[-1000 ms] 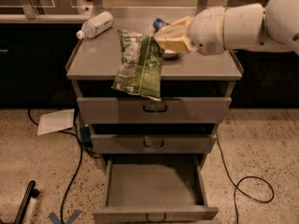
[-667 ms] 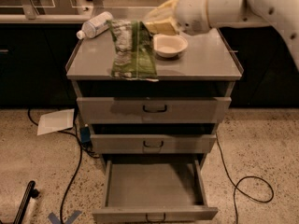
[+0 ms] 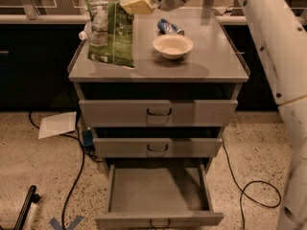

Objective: Pick green jalapeno chip bag from bottom drawer and place on counter

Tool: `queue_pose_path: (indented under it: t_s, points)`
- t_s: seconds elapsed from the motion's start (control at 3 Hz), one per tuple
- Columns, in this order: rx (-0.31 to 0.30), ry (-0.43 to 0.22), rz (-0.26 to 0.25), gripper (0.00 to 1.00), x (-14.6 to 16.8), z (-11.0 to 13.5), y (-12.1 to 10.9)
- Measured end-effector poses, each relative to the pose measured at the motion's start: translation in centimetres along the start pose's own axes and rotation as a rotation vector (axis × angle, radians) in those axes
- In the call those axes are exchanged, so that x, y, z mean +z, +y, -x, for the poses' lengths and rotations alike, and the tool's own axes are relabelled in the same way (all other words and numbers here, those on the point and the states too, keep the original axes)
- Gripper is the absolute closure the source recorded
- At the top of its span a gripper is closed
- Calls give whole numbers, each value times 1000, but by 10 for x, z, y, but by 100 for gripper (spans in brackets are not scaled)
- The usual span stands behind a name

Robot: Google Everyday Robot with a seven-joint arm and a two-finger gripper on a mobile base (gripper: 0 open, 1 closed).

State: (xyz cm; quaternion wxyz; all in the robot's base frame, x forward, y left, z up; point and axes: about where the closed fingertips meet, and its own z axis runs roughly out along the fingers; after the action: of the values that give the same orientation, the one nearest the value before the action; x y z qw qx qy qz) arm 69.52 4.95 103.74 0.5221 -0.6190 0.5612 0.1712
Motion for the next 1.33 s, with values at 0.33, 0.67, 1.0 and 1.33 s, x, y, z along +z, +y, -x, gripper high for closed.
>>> queue_pose_path:
  t_s: [0.33,0.67,1.0,1.33]
  points:
    - [4,14,14,100,25,-2,-8]
    - [18,48,13,100,43,-15,-14]
    - [46,87,3,100,53,-36,-18]
    - [65,120,-3,100,61,-54,-20]
